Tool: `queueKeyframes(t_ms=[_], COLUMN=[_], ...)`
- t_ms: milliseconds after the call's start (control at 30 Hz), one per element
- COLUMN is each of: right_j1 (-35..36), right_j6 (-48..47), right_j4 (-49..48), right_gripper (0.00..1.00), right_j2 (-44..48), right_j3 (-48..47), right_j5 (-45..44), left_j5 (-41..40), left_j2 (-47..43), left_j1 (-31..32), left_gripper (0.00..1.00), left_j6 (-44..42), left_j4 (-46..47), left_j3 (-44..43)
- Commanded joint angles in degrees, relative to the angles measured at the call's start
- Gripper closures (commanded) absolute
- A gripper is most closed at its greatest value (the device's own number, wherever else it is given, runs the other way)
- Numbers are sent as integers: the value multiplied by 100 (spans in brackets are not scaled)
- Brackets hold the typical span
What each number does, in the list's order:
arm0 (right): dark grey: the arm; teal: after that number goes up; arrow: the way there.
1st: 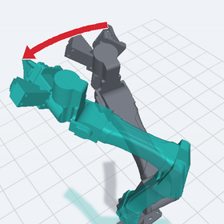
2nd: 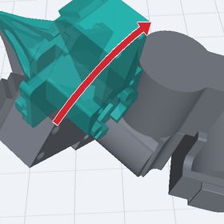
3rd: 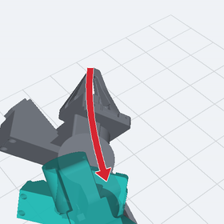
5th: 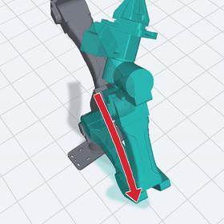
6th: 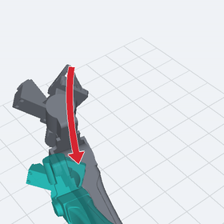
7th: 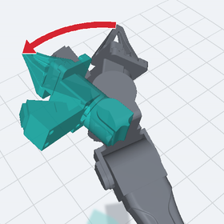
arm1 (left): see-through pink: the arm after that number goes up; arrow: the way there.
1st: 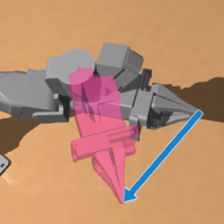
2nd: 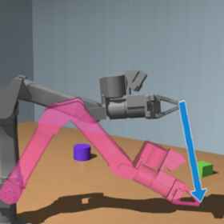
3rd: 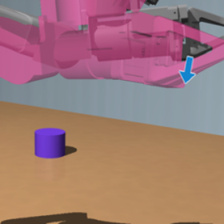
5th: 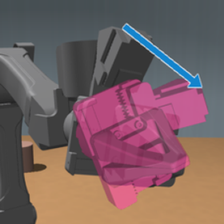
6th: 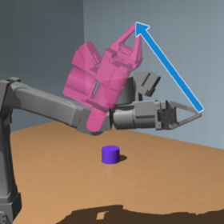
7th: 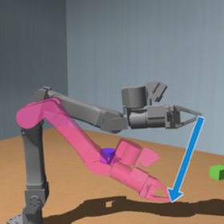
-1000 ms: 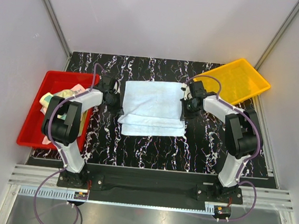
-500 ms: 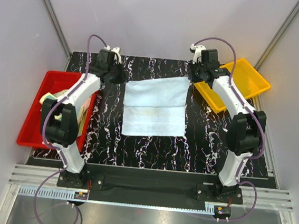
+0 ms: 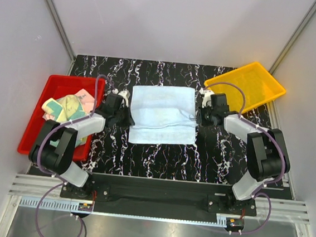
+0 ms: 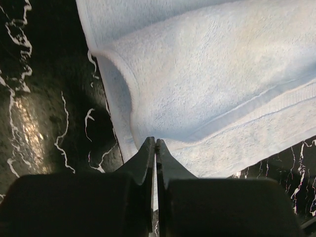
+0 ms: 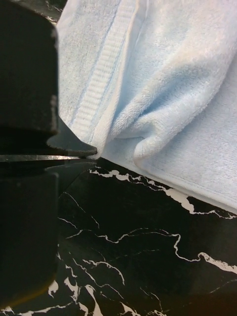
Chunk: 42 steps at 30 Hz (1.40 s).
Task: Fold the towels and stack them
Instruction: Fold the towel
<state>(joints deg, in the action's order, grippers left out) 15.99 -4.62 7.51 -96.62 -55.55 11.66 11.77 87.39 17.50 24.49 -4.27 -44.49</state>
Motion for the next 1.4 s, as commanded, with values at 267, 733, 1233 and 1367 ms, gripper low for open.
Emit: queueKeyframes(t_ms=[267,733,1233,1367], right_j1=[264,273,273,273], right_j6=[1033,2079,3063,3187], right_j4=[610,2000,1824,1694], right_gripper=[93,65,57,60], right_j2=[688,697,21,-120], right_j3=[0,-237,-755,-598], right_j5=[21,-76,-533,-420], left_j5=[-456,-1256,-1536,-2064], left_j2=[-899,-1094,427,428], left_j1=[307,500,491,465], left_gripper=[85,60,68,71], left_j6=[460,978,1471,1532], left_j4=[621,-716,-1136,-1593], left_j3=[652,538,-367,-394])
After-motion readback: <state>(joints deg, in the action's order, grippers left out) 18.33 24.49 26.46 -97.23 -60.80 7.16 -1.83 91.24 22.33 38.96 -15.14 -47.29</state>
